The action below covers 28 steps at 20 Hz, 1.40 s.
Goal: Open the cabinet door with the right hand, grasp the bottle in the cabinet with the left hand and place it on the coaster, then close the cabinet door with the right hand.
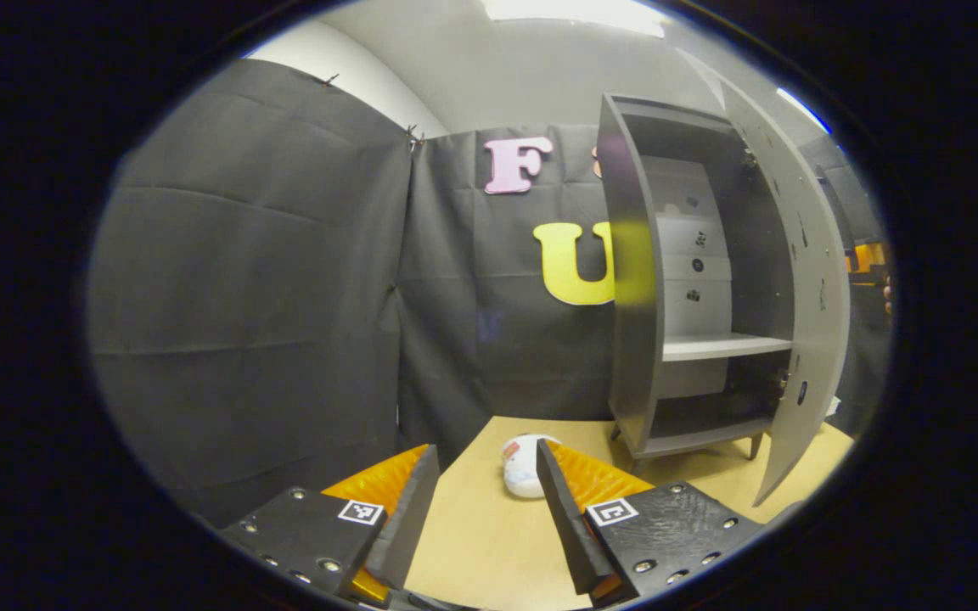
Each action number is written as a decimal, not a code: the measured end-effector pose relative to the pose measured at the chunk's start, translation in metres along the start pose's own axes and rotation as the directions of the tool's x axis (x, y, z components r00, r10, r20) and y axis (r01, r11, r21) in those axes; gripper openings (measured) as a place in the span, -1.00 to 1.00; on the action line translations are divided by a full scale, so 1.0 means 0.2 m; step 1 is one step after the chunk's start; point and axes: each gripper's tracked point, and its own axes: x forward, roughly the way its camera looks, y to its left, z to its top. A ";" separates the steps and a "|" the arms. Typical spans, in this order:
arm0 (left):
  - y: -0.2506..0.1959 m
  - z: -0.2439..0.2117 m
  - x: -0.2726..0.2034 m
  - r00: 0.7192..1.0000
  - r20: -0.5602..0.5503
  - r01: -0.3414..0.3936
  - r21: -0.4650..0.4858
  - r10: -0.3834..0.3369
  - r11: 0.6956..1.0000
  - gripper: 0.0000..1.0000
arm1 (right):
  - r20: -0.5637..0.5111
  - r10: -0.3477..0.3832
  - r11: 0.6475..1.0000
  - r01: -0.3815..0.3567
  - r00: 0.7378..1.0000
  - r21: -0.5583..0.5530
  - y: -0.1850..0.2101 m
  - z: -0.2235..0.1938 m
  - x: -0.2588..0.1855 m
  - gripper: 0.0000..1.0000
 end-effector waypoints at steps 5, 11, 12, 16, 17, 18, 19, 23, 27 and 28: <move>0.15 -0.03 0.00 0.999 -0.012 -0.033 -0.010 0.033 0.999 0.43 | -0.025 -0.051 0.997 0.052 0.998 0.057 -0.04 -0.06 0.07 0.94; 0.29 -0.09 -0.02 0.998 -0.031 -0.062 -0.012 0.062 0.998 0.43 | -0.050 -0.084 0.993 0.088 0.995 0.075 -0.02 -0.14 0.19 0.95; 0.31 -0.09 -0.02 0.997 -0.034 -0.067 -0.014 0.067 0.998 0.43 | -0.023 -0.101 0.993 0.102 0.995 0.066 -0.02 -0.12 0.19 0.95; 0.40 -0.11 -0.06 0.995 -0.040 -0.092 -0.021 0.091 0.996 0.43 | -0.033 -0.114 0.991 0.116 0.993 0.072 -0.02 -0.14 0.20 0.94; 0.41 -0.11 -0.06 0.995 -0.039 -0.096 -0.024 0.095 0.995 0.43 | -0.030 -0.114 0.990 0.116 0.993 0.076 -0.01 -0.13 0.20 0.94; 0.43 -0.11 -0.07 0.994 -0.038 -0.101 -0.026 0.100 0.995 0.43 | -0.027 -0.116 0.990 0.117 0.993 0.079 -0.01 -0.13 0.20 0.94; 0.45 -0.11 -0.08 0.994 -0.038 -0.108 -0.026 0.107 0.994 0.43 | -0.021 -0.119 0.990 0.120 0.993 0.078 -0.01 -0.13 0.21 0.94; 0.48 -0.09 -0.14 0.990 -0.031 -0.140 -0.031 0.139 0.990 0.43 | -0.007 -0.136 0.989 0.136 0.991 0.053 -0.01 -0.14 0.20 0.94; 0.51 -0.13 -0.21 0.984 -0.046 -0.172 -0.022 0.171 0.985 0.43 | 0.022 -0.155 0.988 0.155 0.988 0.019 0.01 -0.13 0.19 0.94; 0.51 -0.14 -0.23 0.983 -0.052 -0.178 -0.021 0.176 0.984 0.43 | 0.033 -0.162 0.987 0.161 0.986 0.009 0.01 -0.13 0.19 0.94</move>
